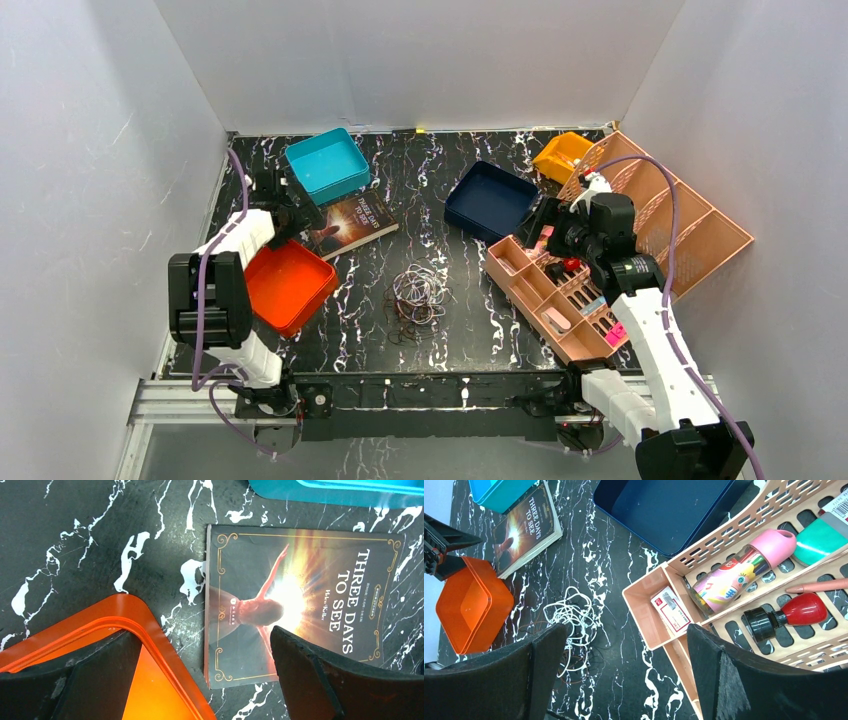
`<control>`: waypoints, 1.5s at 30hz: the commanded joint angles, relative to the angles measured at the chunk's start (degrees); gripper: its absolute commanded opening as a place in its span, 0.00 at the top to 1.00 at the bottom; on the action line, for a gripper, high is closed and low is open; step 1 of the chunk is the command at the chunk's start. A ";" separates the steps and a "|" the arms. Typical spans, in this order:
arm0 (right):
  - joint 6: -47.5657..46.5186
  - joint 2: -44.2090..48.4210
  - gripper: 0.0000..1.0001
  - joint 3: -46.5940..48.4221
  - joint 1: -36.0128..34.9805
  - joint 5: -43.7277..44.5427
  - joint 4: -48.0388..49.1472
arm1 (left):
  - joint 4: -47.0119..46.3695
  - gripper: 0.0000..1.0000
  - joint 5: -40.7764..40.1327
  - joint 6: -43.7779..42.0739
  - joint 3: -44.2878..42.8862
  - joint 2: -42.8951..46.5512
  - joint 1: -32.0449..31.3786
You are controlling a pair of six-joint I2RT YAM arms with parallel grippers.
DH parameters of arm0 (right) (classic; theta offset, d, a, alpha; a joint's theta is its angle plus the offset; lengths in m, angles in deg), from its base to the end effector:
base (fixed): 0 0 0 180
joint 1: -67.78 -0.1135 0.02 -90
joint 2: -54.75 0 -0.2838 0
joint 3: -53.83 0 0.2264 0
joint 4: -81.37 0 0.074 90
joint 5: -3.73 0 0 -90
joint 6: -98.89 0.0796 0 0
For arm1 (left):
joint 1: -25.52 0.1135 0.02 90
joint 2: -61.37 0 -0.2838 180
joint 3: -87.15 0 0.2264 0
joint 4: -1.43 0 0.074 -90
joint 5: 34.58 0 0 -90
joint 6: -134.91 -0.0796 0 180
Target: Untangle the cables
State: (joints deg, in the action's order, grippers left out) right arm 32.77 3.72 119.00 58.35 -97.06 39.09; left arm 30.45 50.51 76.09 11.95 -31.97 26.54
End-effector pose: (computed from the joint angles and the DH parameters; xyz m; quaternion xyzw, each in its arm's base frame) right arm 0.1902 0.0467 0.3177 0.0595 0.8533 0.2239 0.4671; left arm 0.3557 0.0131 0.2139 -0.2730 0.8893 -0.0564 0.3627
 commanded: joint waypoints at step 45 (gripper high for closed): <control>-6.48 -9.45 0.03 3.53 -17.43 -6.88 5.88 | 0.78 0.32 12.25 -9.38 10.99 19.46 -36.12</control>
State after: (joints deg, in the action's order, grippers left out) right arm 26.65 -5.24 120.68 42.57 -104.01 41.43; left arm 33.69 62.05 65.68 21.00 -11.44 -9.14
